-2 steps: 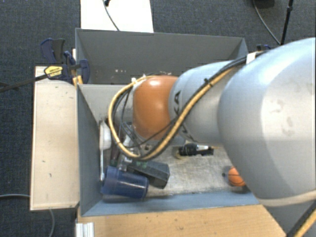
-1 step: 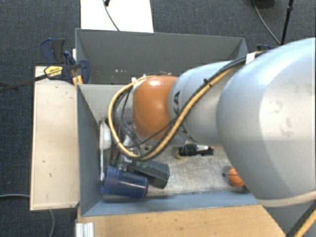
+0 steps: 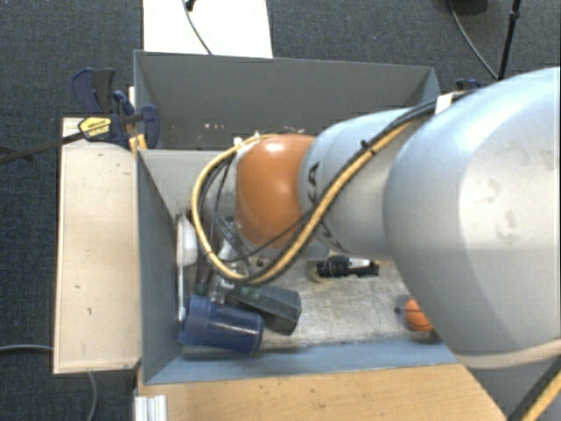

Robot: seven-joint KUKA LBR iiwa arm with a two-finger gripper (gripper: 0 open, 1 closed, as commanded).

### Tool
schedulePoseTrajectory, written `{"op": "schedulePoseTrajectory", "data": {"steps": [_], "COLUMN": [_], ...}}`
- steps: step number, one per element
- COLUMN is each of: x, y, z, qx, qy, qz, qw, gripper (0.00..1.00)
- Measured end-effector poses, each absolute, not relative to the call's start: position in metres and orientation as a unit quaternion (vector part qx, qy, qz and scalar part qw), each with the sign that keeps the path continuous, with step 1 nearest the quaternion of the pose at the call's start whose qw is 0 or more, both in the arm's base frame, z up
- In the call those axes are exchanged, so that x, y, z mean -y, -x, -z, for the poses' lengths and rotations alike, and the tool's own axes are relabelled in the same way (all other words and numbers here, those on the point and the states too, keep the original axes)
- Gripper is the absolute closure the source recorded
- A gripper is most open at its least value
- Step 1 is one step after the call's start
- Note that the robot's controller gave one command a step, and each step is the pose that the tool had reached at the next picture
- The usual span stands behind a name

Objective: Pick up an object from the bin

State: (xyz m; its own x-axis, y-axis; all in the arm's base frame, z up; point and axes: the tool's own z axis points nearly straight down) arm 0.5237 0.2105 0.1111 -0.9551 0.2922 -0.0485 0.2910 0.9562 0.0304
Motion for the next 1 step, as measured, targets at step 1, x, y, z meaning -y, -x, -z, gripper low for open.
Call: {"op": "schedulePoseTrajectory", "data": {"steps": [1], "x": [-0.2105], "y": [-0.5237], "z": [-0.111], "qx": [-0.989], "qy": [-0.148], "qz": [-0.012], "qw": [0.026], "gripper": [1.0]}}
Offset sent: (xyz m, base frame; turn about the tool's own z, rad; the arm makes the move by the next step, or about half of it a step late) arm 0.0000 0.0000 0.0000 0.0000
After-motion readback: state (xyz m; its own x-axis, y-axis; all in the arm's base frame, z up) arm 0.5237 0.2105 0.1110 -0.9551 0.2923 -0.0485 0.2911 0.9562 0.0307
